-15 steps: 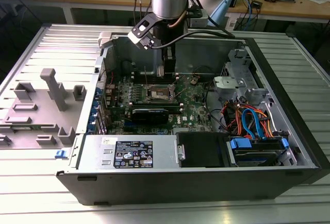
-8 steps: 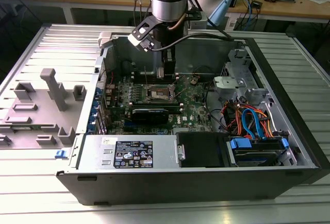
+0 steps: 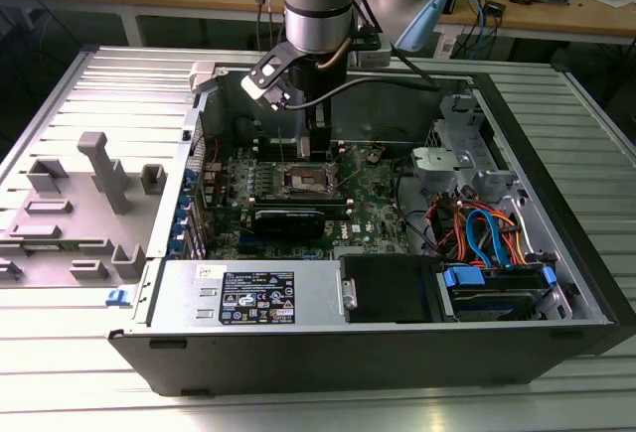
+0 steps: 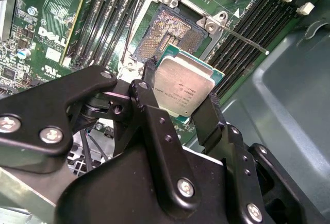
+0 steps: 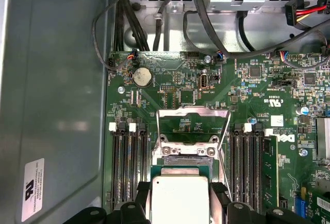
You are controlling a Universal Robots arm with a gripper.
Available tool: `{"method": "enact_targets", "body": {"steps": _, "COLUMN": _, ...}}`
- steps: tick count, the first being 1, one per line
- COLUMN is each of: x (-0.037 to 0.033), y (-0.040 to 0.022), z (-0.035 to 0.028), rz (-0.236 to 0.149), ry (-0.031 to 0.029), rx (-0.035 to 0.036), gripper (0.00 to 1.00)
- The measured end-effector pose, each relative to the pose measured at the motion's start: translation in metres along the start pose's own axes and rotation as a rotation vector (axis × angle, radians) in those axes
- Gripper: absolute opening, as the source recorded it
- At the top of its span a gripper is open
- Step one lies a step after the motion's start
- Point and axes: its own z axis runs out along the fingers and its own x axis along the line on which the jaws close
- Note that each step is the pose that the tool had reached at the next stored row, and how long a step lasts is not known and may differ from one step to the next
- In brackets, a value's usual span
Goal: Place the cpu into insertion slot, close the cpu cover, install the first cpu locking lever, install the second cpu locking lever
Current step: 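Place the cpu into insertion slot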
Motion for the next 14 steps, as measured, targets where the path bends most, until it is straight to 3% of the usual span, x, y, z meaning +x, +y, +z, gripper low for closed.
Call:
{"method": "enact_targets", "body": {"steps": 10, "x": -0.0001, "y": -0.0001, "z": 0.0003, "rz": 0.0, "ry": 0.0001, "rx": -0.0001, "gripper": 0.54}}
{"method": "enact_targets", "body": {"steps": 14, "x": -0.0001, "y": -0.0004, "z": 0.0054, "rz": 0.0, "ry": 0.0002, "rx": -0.0002, "gripper": 0.54}}
